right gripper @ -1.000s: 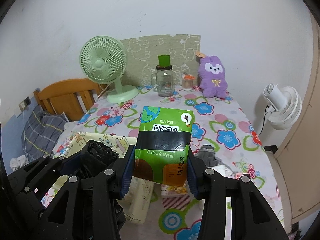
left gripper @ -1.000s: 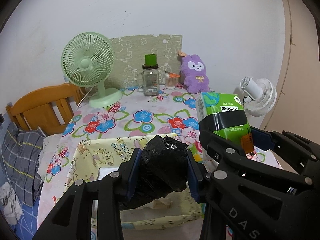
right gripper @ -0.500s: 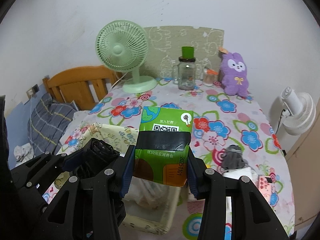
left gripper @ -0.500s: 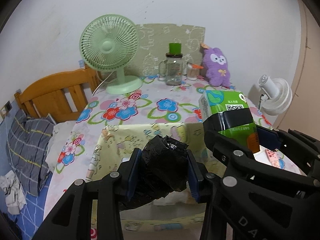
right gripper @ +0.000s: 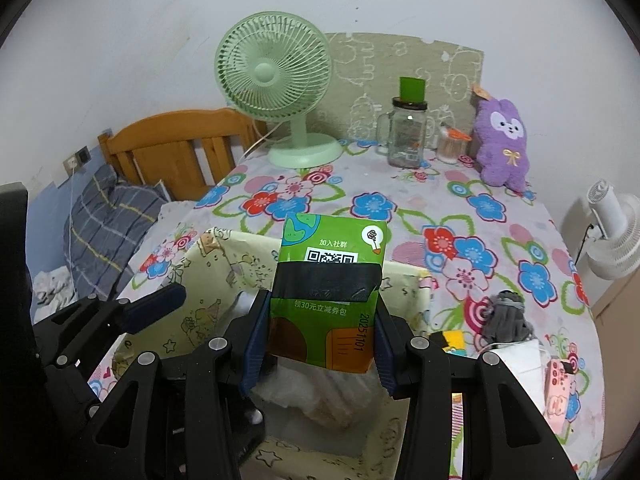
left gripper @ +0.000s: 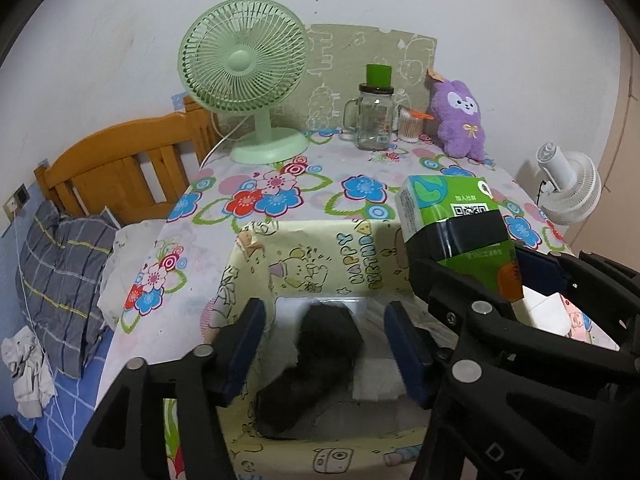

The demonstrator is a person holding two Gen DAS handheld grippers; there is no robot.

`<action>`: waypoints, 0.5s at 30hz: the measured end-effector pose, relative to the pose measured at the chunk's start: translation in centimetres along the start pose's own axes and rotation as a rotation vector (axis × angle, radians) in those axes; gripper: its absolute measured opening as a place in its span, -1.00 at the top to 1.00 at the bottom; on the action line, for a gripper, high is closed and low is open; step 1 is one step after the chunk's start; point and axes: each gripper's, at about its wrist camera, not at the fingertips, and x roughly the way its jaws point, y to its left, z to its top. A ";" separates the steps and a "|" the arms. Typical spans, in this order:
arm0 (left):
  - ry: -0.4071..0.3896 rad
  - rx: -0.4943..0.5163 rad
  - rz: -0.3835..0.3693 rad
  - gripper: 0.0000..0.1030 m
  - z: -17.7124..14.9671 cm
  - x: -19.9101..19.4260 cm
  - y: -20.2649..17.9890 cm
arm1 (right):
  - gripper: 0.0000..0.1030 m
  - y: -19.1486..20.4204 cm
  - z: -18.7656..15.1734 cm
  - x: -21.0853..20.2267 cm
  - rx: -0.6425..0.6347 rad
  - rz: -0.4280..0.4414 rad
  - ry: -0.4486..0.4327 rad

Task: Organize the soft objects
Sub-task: 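Release the umbrella into the yellow box with the left gripper while the right gripper lowers the green packet in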

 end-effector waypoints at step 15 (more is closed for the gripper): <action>0.013 -0.039 0.007 -0.59 -0.4 0.2 1.2 | -0.23 1.2 0.3 1.9 -0.021 0.065 0.020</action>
